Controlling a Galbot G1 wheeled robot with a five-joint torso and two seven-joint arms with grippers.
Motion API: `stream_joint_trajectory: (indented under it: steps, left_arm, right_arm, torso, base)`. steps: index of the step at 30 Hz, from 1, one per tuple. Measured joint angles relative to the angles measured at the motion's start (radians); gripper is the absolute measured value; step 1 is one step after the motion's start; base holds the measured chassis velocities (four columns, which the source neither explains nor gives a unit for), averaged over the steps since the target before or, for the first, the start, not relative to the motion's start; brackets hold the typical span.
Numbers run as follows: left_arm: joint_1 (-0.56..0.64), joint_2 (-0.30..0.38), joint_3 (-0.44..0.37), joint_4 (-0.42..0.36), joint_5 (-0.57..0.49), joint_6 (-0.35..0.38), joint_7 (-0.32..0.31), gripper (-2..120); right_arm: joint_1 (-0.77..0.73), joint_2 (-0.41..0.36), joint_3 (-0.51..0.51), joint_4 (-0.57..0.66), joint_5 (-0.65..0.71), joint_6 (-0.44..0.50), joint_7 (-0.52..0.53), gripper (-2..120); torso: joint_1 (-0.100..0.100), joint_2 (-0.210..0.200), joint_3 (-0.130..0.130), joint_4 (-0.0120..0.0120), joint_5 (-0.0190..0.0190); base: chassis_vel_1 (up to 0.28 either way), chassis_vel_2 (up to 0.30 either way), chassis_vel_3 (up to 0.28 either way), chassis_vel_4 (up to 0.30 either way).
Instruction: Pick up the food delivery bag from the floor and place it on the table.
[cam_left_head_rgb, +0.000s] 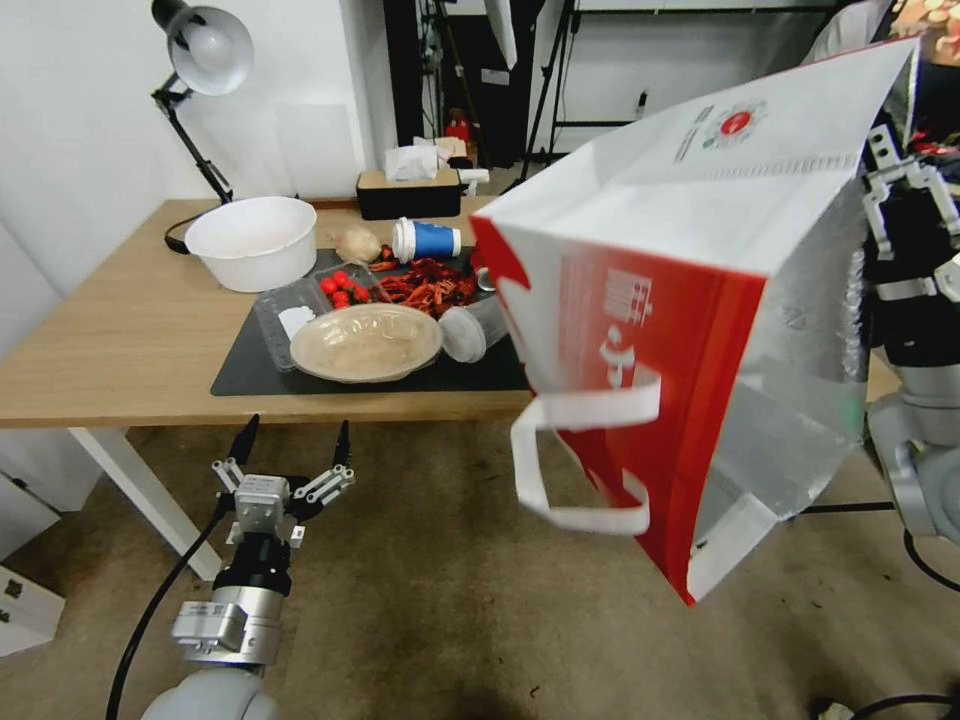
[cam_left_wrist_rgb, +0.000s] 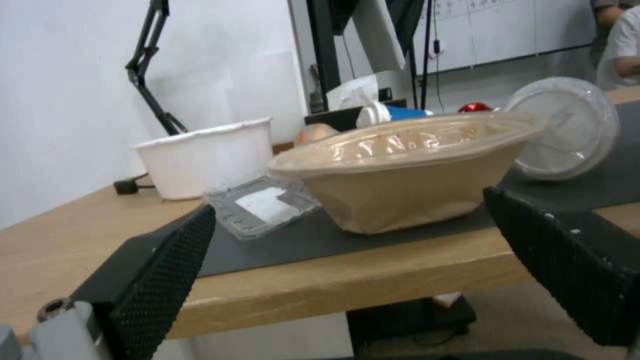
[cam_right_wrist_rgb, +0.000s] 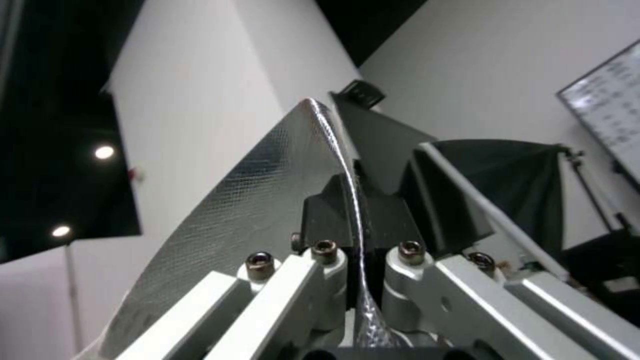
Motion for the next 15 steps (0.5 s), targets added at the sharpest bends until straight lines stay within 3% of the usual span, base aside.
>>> stream_joint_trajectory:
  steps: [7, 15]
  left_arm:
    - [-0.003, -0.003, 0.007, 0.008, 0.01, -0.001, 0.002, 100]
    - [-0.004, -0.002, 0.007, 0.012, 0.013, -0.001, 0.003, 100]
  right_arm:
    - [0.063, 0.009, -0.028, -0.064, 0.005, 0.03, 0.143, 0]
    - [0.109, 0.016, -0.052, -0.144, -0.003, 0.052, 0.223, 0]
  torso:
    - [0.0, 0.0, 0.0, 0.0, 0.0]
    - [0.0, 0.0, 0.0, 0.0, 0.0]
  base:
    - [0.0, 0.0, 0.0, 0.0]
    - [0.0, 0.0, 0.0, 0.0]
